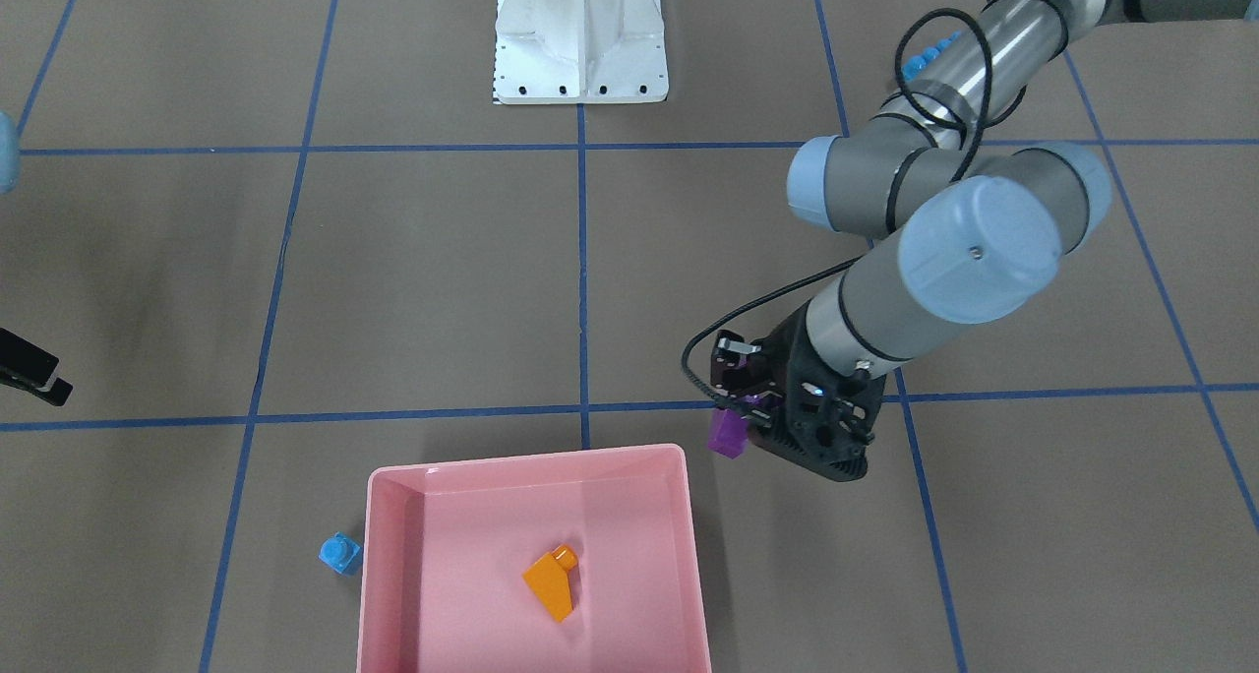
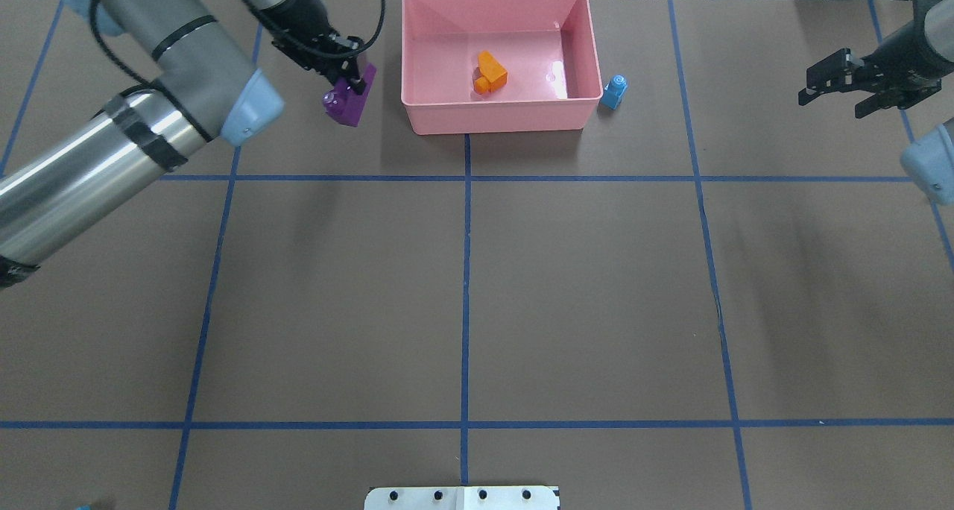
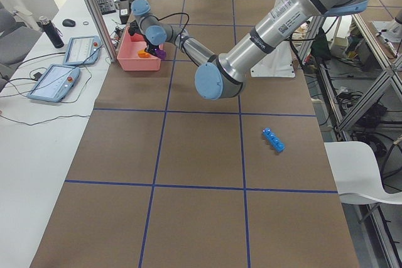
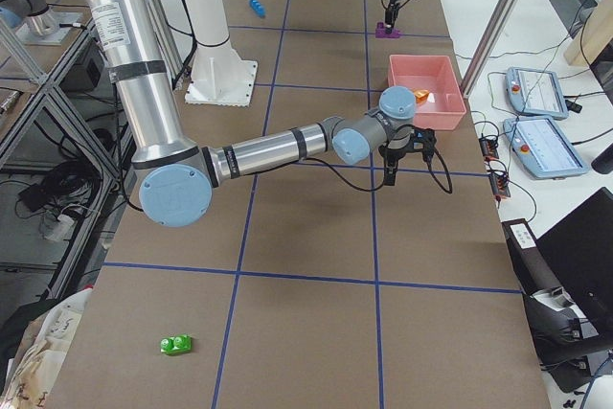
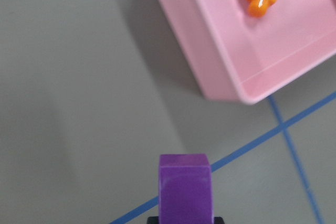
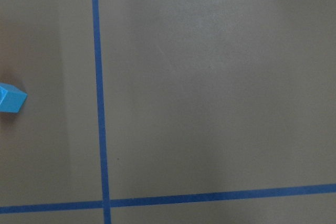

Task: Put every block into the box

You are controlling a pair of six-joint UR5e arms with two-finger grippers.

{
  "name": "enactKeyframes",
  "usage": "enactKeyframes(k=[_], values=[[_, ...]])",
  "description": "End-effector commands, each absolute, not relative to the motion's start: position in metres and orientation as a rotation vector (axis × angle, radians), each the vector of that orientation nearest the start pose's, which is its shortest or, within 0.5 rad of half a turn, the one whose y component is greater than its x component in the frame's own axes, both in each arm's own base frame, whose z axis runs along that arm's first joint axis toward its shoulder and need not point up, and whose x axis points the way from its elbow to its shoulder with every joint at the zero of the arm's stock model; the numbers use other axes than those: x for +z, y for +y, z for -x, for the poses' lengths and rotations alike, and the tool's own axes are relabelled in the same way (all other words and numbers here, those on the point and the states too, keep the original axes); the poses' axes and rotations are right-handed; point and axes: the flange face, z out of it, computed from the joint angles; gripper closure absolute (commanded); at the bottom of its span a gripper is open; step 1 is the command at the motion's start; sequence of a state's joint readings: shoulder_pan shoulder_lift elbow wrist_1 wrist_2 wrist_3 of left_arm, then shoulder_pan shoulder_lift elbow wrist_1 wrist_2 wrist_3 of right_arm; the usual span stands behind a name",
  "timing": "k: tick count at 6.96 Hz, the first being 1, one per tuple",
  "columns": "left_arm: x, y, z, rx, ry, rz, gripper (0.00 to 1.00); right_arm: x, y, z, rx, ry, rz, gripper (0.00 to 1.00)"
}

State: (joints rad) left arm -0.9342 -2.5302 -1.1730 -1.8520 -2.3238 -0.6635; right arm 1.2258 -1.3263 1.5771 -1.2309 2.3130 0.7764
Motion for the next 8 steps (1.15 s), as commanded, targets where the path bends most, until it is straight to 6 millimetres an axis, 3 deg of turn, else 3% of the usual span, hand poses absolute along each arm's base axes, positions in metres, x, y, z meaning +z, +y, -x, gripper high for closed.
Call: enactKeyframes(k=[1, 2, 3, 4, 5, 6, 8], values=[[0.121, -0.704, -0.482, 0.188, 0.984, -0.298, 0.88, 0.498, -0.584, 0.137, 0.148, -0.892, -0.104, 0.00], [0.118, -0.722, -0.498, 0.121, 0.979, -0.325, 0.84, 0.505, -0.585, 0.136, 0.153, -0.881, -0.100, 0.00], [0.122, -0.720, -0.520, 0.044, 0.972, -0.358, 0.61, 0.510, -0.578, 0.133, 0.151, -0.885, -0.091, 0.00], [0.121, -0.719, -0.543, -0.008, 0.959, -0.388, 0.19, 0.526, -0.555, 0.125, 0.141, -0.878, -0.083, 0.00], [0.103, -0.719, -0.546, -0.082, 0.987, -0.362, 0.00, 0.541, -0.520, 0.112, 0.099, -0.868, -0.090, 0.00], [0.091, -0.713, -0.549, -0.104, 1.005, -0.344, 0.00, 0.567, -0.480, 0.093, 0.047, -0.844, -0.084, 0.00], [0.054, -0.677, -0.525, -0.085, 0.952, -0.147, 0.00, 0.651, -0.401, 0.023, -0.116, -0.784, -0.090, 0.00]])
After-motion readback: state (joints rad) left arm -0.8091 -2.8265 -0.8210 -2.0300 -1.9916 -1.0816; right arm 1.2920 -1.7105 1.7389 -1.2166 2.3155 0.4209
